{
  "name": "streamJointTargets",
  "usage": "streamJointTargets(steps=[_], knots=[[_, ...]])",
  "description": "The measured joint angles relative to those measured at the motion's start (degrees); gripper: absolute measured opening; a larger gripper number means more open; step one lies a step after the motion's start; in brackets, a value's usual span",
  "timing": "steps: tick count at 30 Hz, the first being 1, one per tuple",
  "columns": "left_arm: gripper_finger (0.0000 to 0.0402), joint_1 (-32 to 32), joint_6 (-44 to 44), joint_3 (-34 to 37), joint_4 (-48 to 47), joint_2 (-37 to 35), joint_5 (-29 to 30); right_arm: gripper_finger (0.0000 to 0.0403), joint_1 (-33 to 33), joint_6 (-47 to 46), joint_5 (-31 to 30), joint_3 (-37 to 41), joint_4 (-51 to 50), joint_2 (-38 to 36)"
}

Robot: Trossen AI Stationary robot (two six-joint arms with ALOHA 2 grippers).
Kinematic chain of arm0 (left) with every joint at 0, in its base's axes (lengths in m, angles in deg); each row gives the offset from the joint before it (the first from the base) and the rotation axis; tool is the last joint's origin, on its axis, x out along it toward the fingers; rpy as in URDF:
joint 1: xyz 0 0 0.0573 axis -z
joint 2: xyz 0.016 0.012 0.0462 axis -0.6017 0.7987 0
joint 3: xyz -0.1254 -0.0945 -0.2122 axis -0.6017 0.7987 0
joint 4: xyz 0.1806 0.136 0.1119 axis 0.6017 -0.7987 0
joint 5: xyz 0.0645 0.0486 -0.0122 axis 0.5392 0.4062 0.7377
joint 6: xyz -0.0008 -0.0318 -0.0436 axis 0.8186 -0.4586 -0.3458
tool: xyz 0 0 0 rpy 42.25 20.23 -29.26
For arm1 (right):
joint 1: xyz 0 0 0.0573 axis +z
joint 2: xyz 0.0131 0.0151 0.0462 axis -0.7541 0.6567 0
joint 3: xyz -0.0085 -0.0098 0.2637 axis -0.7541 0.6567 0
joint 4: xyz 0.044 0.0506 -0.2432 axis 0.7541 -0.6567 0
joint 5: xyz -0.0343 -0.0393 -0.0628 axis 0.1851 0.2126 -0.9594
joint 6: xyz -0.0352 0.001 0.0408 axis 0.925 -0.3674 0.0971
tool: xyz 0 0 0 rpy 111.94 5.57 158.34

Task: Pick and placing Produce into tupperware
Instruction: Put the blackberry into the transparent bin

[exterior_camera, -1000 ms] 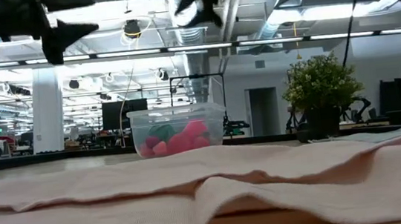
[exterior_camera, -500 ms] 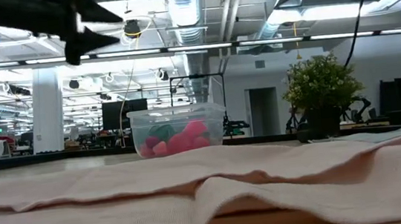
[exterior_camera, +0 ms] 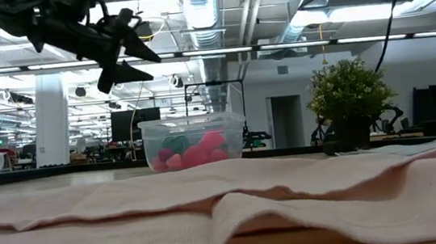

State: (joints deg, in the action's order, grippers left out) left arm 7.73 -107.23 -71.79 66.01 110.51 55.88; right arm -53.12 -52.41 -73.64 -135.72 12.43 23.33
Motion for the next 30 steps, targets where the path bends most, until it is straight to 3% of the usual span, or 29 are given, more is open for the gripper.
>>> streamJointTargets(steps=[5,8,10,17,25,30], knots=[[0.0241,-0.7,0.2,-0.2,1.8,1.6,-0.4,0.0248,6.0,7.2,14.0,0.8,8.6,0.0],[0.0241,-0.7,0.1,-0.2,4.8,1.5,-1.2,0.0248,7.1,9.6,24.3,4.5,12.7,-1.0],[0.0241,-0.8,0.1,-0.2,6.3,1.4,-2.3,0.0248,7.7,9.5,27.5,9.2,17.1,-1.7],[0.0241,-0.7,0.2,-0.2,8.0,1.3,-2.5,0.0248,8.1,8.3,27.9,34.2,39.3,-8.9],[0.0241,-1.8,1.2,-1.4,7.9,1.4,-1.8,0.0248,7.2,3.2,27.4,68.8,65.5,-32.7],[0.0241,-5.7,0.9,-6.5,-2.3,2.8,-1.5,0.0248,7.1,2.0,19.9,82.1,72.6,-45.5]])
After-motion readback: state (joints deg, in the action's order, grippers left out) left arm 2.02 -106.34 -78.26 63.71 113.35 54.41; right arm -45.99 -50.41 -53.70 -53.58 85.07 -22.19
